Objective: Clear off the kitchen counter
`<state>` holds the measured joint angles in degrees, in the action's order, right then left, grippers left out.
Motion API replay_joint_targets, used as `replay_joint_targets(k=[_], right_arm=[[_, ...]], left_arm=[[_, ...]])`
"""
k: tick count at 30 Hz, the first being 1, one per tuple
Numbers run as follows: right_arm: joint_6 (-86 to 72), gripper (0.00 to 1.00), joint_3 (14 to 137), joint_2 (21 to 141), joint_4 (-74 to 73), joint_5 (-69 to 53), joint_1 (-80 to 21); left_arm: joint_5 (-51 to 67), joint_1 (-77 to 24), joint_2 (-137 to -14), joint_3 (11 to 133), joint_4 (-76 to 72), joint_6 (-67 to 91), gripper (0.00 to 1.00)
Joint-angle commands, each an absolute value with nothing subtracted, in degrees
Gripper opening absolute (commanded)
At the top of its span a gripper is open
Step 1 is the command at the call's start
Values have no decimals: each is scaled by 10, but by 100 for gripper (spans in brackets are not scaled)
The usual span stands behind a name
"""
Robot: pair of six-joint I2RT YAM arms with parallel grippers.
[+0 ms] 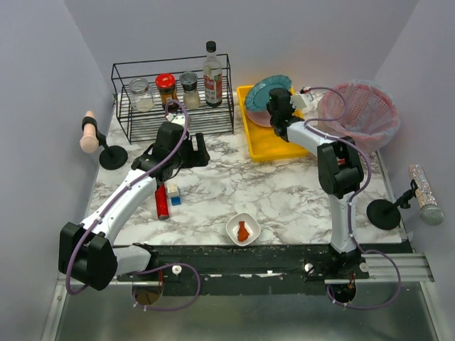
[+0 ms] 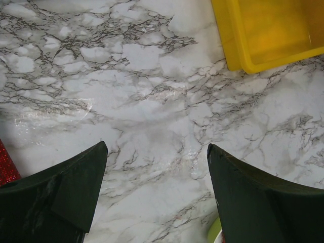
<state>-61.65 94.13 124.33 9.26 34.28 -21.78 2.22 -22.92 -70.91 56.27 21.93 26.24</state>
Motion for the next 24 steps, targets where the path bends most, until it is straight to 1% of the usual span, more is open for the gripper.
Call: replay_joint_targets(k=[1,10,24], right_arm=[[-680,1,957,1245,175,374,-201],[-713,1,954,1281,170,323,-186],[-730,1,946,1317,224,228,-185]], left_arm=[[33,-226,-699,555,210,266,91],[40,-226,-706,555,207,268,91],[41,-226,-710,553,207,268,91]])
